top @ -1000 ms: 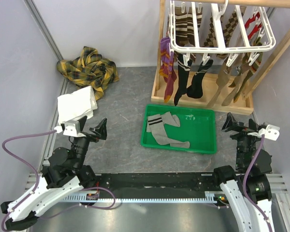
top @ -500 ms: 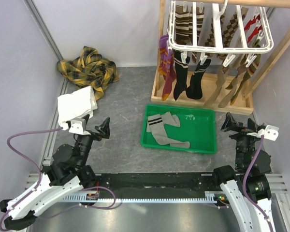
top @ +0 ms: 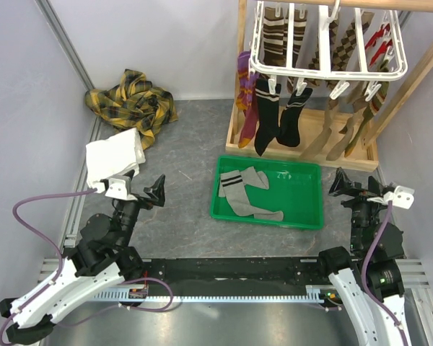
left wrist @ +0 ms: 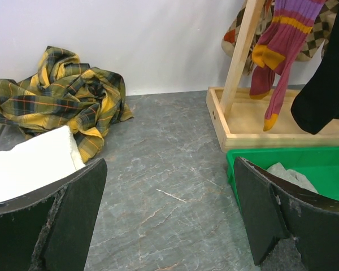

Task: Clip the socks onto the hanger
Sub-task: Reset both arms

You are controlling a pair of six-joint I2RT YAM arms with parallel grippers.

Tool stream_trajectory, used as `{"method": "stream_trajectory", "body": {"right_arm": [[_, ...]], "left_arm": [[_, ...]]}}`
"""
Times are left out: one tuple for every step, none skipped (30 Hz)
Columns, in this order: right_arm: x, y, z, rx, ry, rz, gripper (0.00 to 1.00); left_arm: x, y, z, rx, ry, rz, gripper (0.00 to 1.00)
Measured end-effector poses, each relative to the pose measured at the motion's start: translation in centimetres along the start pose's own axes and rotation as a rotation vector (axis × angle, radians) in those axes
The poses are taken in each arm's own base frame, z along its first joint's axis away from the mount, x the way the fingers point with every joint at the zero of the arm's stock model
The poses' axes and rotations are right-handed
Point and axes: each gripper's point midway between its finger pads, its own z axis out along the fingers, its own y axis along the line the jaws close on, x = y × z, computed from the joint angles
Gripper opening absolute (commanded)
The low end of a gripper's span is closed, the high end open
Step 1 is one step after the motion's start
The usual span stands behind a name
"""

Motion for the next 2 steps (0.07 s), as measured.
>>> {"method": "stream_trajectory", "body": {"right_arm": [[0.03, 0.00, 0.00, 0.000, 0.001, 0.000, 0.98], [0.04, 0.00, 0.01, 0.000, 0.001, 0.000, 0.98]], "left_arm": [[0.01, -0.02, 0.00, 0.001, 0.000, 0.000, 1.00], [0.01, -0.02, 0.01, 0.001, 0.000, 0.000, 1.00]]}}
